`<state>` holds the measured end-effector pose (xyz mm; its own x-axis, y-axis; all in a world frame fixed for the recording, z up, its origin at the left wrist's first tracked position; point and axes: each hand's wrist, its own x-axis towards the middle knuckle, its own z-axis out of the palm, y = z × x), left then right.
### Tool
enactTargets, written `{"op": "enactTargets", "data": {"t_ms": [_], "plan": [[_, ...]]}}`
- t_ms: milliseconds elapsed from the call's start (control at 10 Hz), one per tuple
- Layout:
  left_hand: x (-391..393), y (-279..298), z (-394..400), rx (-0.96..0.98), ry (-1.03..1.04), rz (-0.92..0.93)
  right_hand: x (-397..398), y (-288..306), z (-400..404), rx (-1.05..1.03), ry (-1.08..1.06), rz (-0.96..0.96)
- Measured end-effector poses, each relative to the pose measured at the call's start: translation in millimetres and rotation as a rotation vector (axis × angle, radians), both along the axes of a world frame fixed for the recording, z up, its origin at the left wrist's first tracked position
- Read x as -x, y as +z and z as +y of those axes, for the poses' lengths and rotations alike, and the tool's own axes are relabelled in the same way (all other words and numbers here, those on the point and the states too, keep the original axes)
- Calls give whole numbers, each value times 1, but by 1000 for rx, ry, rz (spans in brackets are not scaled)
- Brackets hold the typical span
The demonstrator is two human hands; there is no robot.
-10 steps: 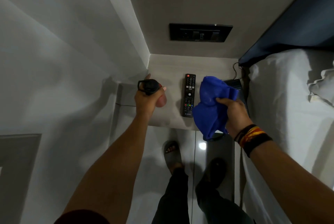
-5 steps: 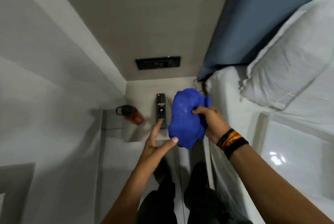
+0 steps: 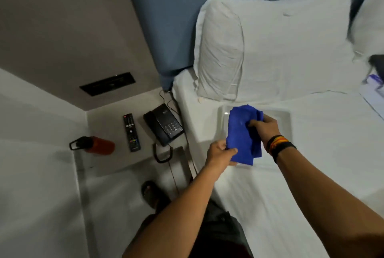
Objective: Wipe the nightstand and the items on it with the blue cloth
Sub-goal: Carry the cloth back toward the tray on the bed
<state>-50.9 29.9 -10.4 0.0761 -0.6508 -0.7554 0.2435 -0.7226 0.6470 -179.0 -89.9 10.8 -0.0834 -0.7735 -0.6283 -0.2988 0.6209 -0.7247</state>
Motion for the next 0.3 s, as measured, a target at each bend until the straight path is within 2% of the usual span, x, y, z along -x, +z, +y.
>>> {"op": "enactTargets", "data": {"t_ms": [100, 200, 300], "plan": [[15, -3, -9, -9, -20, -114, 23, -41, -12, -79, 50, -27], [-3, -5, 8, 113, -229, -513, 27, -57, -4, -122, 21, -12], [-46, 8, -3, 305, -214, -812, 25, -30, 25, 6, -34, 15]]}}
